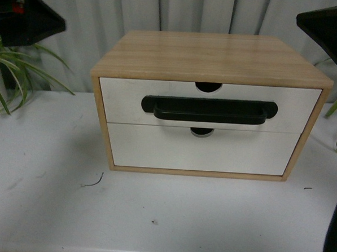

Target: Pull drawer

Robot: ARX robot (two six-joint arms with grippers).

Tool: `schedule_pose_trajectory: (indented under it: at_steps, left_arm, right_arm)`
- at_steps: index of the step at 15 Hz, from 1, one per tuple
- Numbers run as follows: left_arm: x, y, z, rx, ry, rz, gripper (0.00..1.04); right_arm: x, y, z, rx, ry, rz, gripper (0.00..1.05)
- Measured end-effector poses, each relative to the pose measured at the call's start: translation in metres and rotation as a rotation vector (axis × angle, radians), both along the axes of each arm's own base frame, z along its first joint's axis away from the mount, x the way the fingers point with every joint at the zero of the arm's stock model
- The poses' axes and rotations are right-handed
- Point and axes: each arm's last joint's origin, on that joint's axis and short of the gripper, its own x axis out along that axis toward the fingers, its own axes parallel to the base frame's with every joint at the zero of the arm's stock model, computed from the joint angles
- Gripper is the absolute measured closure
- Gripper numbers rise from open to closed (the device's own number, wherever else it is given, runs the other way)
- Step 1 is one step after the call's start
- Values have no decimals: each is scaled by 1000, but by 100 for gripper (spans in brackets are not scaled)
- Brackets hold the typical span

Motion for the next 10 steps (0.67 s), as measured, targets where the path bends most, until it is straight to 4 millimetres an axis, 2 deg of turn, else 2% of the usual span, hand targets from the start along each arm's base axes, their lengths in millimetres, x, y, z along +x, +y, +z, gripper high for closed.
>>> schedule_pose_trajectory:
  at_steps: [2,4,7,10]
  left_arm:
    - [10,-22,12,178,46,-306,7]
    - [6,-49,14,315,112,-591,7]
    - [15,-90,3,468,137,-806,7]
    - [33,-117,-6,520,106,-851,7]
  right_arm:
    - [16,-10,14,-207,-39,203,6]
    - [29,-20,21,-356,-34,362,6]
    - [38,-22,21,-523,-3,564,6]
    - [41,-21,-8,-604,81,711,6]
